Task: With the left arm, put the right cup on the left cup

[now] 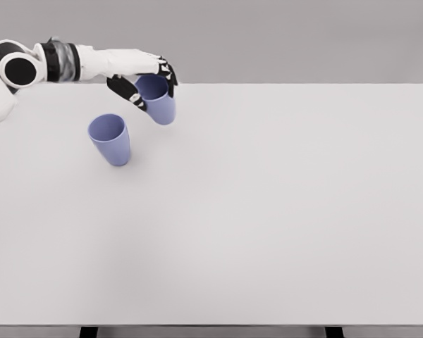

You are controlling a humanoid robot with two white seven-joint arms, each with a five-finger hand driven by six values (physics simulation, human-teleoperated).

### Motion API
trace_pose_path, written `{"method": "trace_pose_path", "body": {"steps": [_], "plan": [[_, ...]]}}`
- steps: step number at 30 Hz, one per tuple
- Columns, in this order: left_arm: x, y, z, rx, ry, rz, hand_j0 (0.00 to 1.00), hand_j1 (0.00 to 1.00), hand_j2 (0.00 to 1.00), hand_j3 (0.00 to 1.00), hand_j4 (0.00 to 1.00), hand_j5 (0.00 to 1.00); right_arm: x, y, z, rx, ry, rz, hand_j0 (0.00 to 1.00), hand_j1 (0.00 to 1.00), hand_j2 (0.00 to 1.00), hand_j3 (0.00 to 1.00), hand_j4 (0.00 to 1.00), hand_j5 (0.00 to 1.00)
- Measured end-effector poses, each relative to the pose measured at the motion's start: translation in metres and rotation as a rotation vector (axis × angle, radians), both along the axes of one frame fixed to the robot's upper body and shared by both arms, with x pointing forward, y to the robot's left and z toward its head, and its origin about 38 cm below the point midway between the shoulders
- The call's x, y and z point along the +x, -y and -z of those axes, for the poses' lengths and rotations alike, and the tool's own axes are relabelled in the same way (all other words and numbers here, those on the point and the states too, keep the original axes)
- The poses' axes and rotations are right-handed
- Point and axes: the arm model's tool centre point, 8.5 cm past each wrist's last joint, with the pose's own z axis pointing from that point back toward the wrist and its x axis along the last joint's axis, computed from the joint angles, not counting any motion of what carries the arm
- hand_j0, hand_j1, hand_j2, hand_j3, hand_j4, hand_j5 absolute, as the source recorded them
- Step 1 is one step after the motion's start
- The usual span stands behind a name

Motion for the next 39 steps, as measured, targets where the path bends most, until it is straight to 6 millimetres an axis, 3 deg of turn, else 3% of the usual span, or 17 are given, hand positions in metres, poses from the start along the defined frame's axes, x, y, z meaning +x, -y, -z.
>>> {"method": "trace_pose_path", "body": {"steps": [6, 15, 27, 39], "plan": [[-0.021, -0.021, -0.04, -0.048, 0.048, 0.041, 0.51, 0.51, 0.51, 0.51, 0.51, 0.51, 0.001, 0.0, 0.0, 0.0, 0.002, 0.0, 1.0, 1.0, 1.0, 1.0, 1.0, 1.0], [-0.039, -0.038, -0.069, -0.067, 0.086, 0.061, 0.51, 0.51, 0.51, 0.51, 0.51, 0.51, 0.001, 0.0, 0.0, 0.0, 0.002, 0.0, 1.0, 1.0, 1.0, 1.0, 1.0, 1.0], [-0.055, -0.061, -0.089, -0.04, 0.111, 0.056, 0.51, 0.51, 0.51, 0.51, 0.51, 0.51, 0.001, 0.0, 0.0, 0.0, 0.002, 0.0, 1.0, 1.0, 1.0, 1.0, 1.0, 1.0], [-0.071, -0.078, -0.095, -0.007, 0.111, 0.054, 0.51, 0.51, 0.51, 0.51, 0.51, 0.51, 0.001, 0.0, 0.0, 0.0, 0.002, 0.0, 1.0, 1.0, 1.0, 1.0, 1.0, 1.0]]}}
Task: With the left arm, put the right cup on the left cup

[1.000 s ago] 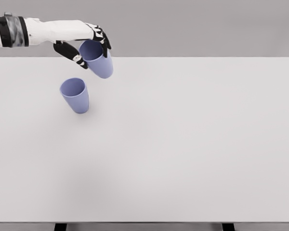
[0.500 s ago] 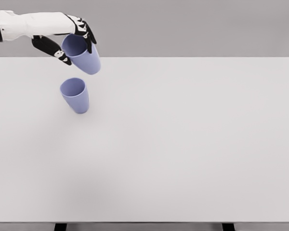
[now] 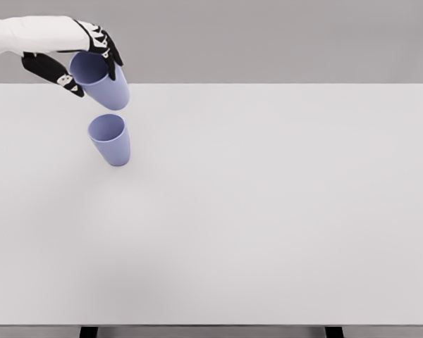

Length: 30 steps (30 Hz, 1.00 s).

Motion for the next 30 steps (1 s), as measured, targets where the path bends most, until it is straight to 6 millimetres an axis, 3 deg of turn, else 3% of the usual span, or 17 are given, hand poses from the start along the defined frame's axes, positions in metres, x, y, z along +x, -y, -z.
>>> {"method": "trace_pose_path", "body": {"steps": [17, 30], "plan": [[-0.007, -0.019, 0.016, 0.058, -0.053, -0.035, 0.53, 0.53, 0.53, 0.53, 0.53, 0.53, -0.001, 0.0, 0.0, 0.0, -0.002, 0.0, 1.0, 1.0, 1.0, 1.0, 1.0, 1.0], [-0.006, -0.016, 0.024, 0.059, -0.073, -0.038, 0.53, 0.53, 0.53, 0.53, 0.53, 0.53, 0.0, 0.0, 0.0, 0.0, 0.0, 0.0, 1.0, 1.0, 1.0, 1.0, 1.0, 1.0]]}}
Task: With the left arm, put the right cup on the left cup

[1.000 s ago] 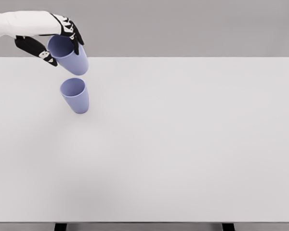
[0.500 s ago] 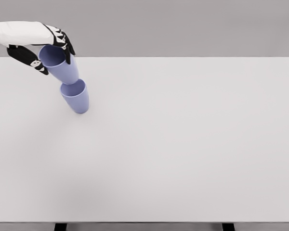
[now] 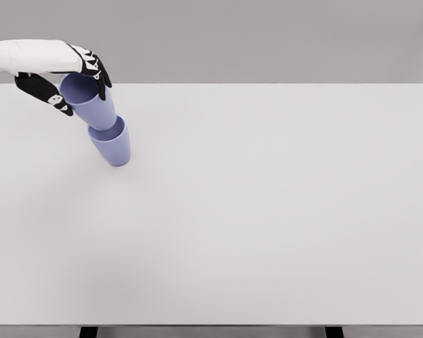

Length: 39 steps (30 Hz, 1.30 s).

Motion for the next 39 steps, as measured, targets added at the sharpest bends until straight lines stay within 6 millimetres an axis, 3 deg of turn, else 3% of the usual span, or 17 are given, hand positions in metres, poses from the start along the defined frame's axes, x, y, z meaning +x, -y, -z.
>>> {"method": "trace_pose_path", "body": {"steps": [39], "plan": [[0.007, 0.006, 0.017, 0.0, -0.039, -0.031, 0.53, 0.53, 0.53, 0.53, 0.53, 0.53, -0.001, 0.0, 0.0, 0.0, -0.002, 0.0, 1.0, 1.0, 1.0, 1.0, 1.0, 1.0]]}}
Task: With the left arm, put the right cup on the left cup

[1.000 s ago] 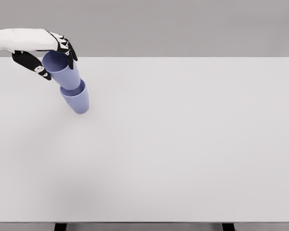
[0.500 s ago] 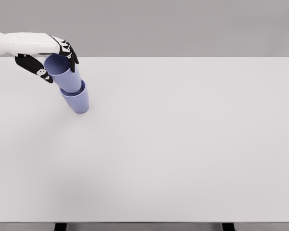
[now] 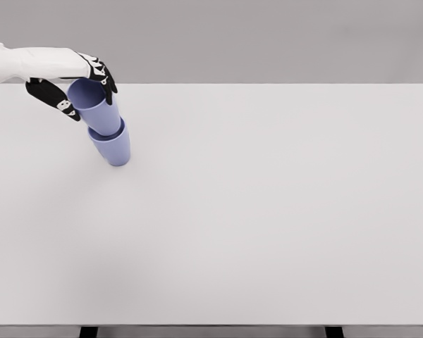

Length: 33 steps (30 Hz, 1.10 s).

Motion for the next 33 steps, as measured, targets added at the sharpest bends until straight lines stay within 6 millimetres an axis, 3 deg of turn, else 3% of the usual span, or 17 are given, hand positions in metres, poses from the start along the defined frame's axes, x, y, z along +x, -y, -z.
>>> {"method": "trace_pose_path", "body": {"steps": [16, 18, 22, 25, 33], "plan": [[0.0061, -0.0009, 0.0092, 0.002, -0.015, -0.019, 0.55, 0.55, 0.55, 0.55, 0.55, 0.55, 0.0, 0.0, 0.0, 0.0, 0.0, 0.0, 1.0, 1.0, 1.0, 1.0, 1.0, 1.0], [0.0064, -0.0006, 0.0094, 0.002, -0.015, -0.018, 0.59, 0.59, 0.59, 0.59, 0.59, 0.59, 0.001, 0.0, 0.0, 0.0, 0.002, 0.0, 1.0, 1.0, 1.0, 1.0, 1.0, 1.0], [0.006, -0.002, 0.0116, 0.002, -0.019, -0.022, 0.81, 0.81, 0.81, 0.81, 0.81, 0.81, 0.001, 0.0, 0.0, 0.0, 0.002, 0.0, 1.0, 1.0, 1.0, 1.0, 1.0, 1.0], [0.0053, -0.0039, 0.0118, 0.003, -0.02, -0.025, 0.89, 0.89, 0.89, 0.89, 0.89, 0.89, 0.0, 0.0, 0.0, 0.0, 0.0, 0.0, 1.0, 1.0, 1.0, 1.0, 1.0, 1.0], [0.0048, -0.0051, 0.0106, 0.003, -0.017, -0.027, 0.96, 0.96, 0.96, 0.96, 0.96, 0.96, 0.001, 0.0, 0.0, 0.0, 0.002, 0.0, 1.0, 1.0, 1.0, 1.0, 1.0, 1.0]]}}
